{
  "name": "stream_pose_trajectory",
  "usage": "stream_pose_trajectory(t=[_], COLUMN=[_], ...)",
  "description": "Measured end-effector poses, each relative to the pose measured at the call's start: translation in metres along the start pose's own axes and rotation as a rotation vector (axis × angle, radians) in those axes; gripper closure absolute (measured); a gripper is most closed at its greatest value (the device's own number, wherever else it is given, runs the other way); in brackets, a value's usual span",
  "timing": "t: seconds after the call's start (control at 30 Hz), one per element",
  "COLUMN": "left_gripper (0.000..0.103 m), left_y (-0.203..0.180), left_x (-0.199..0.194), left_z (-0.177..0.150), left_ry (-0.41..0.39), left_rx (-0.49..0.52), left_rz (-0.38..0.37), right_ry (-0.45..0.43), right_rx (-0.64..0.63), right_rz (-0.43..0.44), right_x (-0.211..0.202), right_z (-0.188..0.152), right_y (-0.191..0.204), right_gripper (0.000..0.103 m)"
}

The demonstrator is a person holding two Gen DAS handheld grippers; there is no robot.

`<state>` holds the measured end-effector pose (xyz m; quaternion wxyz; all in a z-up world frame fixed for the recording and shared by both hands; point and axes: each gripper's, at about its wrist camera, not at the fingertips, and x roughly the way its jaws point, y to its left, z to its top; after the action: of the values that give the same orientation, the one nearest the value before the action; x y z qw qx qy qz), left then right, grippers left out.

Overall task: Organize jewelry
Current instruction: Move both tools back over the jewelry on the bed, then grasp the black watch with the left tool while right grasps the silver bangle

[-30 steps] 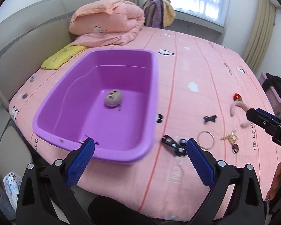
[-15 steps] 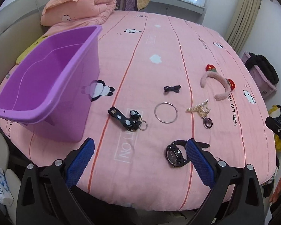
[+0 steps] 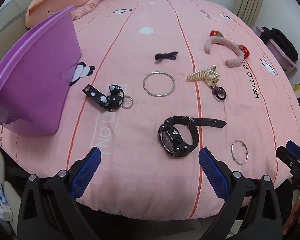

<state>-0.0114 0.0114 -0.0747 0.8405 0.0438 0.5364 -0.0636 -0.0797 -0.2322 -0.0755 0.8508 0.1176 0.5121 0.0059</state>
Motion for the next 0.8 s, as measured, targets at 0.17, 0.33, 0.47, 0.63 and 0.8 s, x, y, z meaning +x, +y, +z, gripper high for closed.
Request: stream_pose_trajectory(t=[0.17, 0.33, 0.47, 0.63, 0.8], left_gripper=[0.006, 0.006, 0.006, 0.006, 0.006], left_y=[-0.011, -0.016, -0.017, -0.02, -0.026], left_x=[0.025, 0.035, 0.044, 0.053, 0.061], left_z=[-0.006, -0.005, -0.001, 0.002, 0.003], left_ry=[0.054, 0.055, 0.057, 0.062, 0.072], left_rx=[0.018, 0.017, 0.009, 0.005, 0.014], left_rz=[0.016, 0.02, 0.02, 0.017, 0.014], right_ry=[0.065, 0.09, 0.104, 0.112, 0.124], right_rx=[-0.034, -0.074, -0.08, -0.102, -0.101], right_rz=[0.002, -0.018, -0.03, -0.032, -0.038], right_x=[0.031, 0.052, 0.063, 0.07, 0.078], right_z=[-0.012, -0.015, -0.014, -0.014, -0.013], right_y=[0.007, 0.017, 0.019, 0.024, 0.026], right_gripper=[0.031, 0.031, 0.031, 0.031, 0.031])
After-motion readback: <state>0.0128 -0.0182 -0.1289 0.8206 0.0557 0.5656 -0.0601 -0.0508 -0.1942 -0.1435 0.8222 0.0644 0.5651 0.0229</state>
